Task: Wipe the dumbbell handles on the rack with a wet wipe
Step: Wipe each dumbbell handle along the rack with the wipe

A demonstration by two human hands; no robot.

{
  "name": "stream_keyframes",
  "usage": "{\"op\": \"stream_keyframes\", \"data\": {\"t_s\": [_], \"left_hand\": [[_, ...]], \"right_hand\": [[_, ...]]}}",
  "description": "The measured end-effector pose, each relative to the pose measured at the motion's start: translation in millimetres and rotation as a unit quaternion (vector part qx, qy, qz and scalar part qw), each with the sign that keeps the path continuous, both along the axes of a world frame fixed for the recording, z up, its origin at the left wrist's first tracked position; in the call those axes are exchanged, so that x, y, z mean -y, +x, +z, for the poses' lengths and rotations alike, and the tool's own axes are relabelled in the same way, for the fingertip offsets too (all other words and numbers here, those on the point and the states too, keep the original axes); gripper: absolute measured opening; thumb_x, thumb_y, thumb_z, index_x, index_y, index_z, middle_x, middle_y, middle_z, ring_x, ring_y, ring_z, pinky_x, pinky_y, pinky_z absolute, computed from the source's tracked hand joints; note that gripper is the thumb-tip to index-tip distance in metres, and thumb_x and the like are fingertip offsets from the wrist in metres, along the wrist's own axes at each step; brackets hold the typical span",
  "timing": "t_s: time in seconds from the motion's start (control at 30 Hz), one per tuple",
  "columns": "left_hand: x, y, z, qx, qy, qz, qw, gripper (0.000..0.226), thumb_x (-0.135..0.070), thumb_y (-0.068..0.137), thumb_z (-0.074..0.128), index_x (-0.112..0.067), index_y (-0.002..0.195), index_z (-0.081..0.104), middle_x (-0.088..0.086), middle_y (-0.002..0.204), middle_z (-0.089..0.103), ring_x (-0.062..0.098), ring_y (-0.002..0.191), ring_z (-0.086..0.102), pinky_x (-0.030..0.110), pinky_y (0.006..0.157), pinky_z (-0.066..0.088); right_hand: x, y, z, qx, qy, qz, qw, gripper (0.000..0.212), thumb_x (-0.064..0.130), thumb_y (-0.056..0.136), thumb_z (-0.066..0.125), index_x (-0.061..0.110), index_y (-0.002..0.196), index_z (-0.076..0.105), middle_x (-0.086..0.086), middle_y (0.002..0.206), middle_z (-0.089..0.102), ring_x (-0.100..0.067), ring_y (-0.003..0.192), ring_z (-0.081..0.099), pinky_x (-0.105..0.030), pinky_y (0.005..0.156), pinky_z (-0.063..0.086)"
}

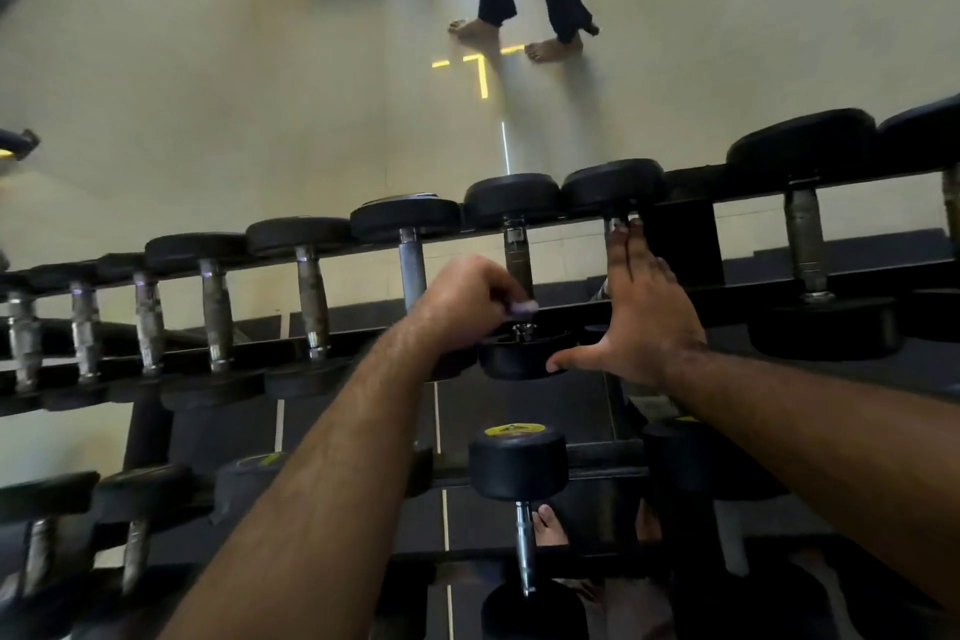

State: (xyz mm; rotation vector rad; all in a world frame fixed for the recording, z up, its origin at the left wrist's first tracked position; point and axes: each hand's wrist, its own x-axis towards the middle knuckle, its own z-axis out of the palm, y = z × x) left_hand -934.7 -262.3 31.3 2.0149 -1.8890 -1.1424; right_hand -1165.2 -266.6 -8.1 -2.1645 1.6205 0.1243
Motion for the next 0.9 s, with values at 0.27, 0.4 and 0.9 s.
{"op": "stream_keyframes", "data": {"t_s": [0.27,0.4,0.9], "left_hand": [[-14,-11,7,0.065,0.109,-0.006,0.992,0.013,-0.008,0.088,0.079,-0.02,0.093,0.079,-0.004,0.096,0.072,0.014,0.091,0.07,0.032,0.082,0.063],[-4,-1,15,-0.003,0.053,0.094,0.994,0.005,-0.023,0.089,0.083,-0.019,0.09,0.08,-0.005,0.086,0.073,0.009,0.083,0.069,0.027,0.074,0.058],[-41,13,49,-0.151,-0.122,0.315,0.929,0.018,-0.001,0.079,0.082,-0.017,0.087,0.083,0.0,0.082,0.08,0.017,0.086,0.078,0.035,0.083,0.065]], "right_hand": [[1,0,-2,-0.013,-0.004,0.009,1.0,0.183,0.119,0.03,0.032,0.009,0.165,-0.026,-0.015,0.175,-0.028,-0.03,0.165,-0.014,-0.05,0.134,0.009],[3,2,-6,-0.016,-0.011,-0.003,1.0,0.186,0.12,0.028,0.034,0.009,0.165,-0.025,-0.016,0.175,-0.027,-0.032,0.165,-0.012,-0.048,0.134,0.007],[-25,29,35,-0.026,-0.017,0.194,0.98,0.149,0.098,0.069,0.06,0.008,0.171,0.0,-0.014,0.179,-0.002,-0.031,0.166,0.001,-0.041,0.133,0.003]]}}
